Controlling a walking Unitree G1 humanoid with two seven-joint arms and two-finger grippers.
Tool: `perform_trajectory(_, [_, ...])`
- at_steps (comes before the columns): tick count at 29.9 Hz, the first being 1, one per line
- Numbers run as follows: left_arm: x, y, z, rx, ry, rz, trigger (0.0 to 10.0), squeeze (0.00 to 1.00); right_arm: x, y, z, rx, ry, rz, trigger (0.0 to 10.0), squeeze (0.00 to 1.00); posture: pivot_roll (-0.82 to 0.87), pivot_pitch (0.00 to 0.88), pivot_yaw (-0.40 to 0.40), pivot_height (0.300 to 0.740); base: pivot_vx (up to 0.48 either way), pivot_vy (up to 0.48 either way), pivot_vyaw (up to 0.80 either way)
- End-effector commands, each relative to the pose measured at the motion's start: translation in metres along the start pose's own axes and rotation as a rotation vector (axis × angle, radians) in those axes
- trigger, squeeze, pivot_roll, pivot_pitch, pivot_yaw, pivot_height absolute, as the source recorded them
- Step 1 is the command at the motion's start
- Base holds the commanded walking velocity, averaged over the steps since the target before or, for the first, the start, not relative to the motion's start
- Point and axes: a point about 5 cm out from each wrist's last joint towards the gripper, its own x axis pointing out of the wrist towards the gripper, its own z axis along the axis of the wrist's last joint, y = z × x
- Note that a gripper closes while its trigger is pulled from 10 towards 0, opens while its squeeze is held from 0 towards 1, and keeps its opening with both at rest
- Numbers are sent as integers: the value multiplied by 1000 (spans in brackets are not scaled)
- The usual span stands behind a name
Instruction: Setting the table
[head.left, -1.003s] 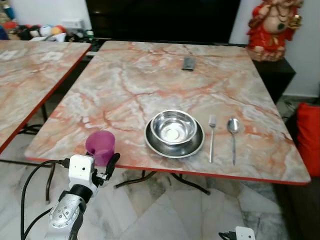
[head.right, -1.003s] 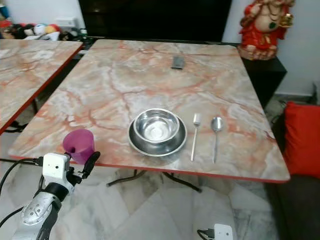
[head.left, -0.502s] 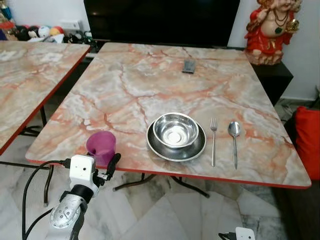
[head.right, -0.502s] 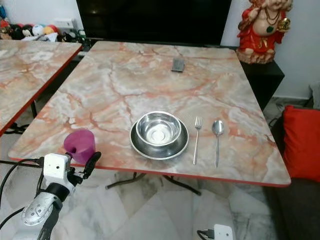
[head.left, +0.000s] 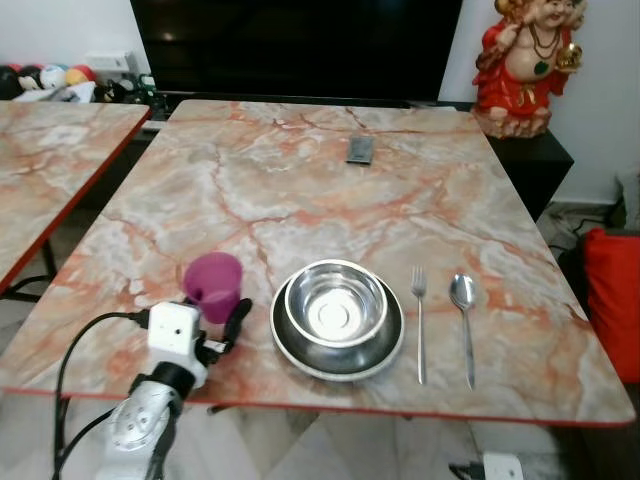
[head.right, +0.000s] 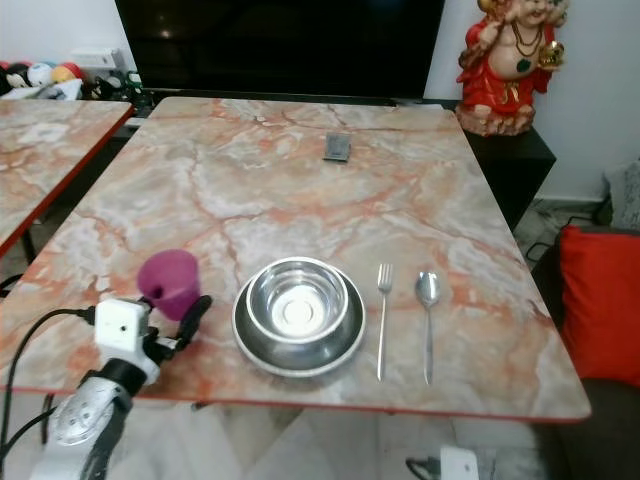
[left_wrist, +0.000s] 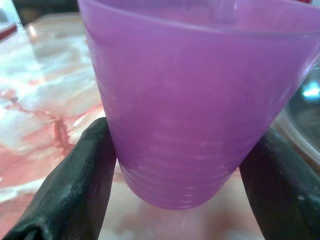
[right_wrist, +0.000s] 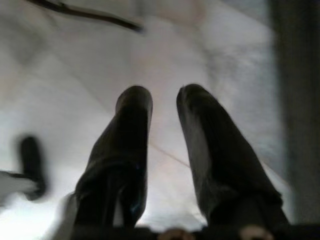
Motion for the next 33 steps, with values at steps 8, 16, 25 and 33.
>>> perform_trajectory(8, [8,-12,9,-24,-27,-58,10000,0,-4,-10,-17,-4,54,-27,10000,0,-9,110,-16,740,0,0,0])
perform_trajectory(16, [8,-9,5,-31,14,-30,10000,0,-5,-10,-18,-9,58,-24,10000,0,-6,110,-18,740,0,0,0])
perform_trajectory(25, [11,-11,-8,-17,91,-14,10000,0,-5,-8,-18,-8,59,-21,10000,0,-9,108,-16,740,0,0,0])
perform_trajectory(33, [14,-12,-13,-12,124,-4,10000,0,-5,-8,-19,-8,61,-21,10000,0,-12,105,-16,740,0,0,0])
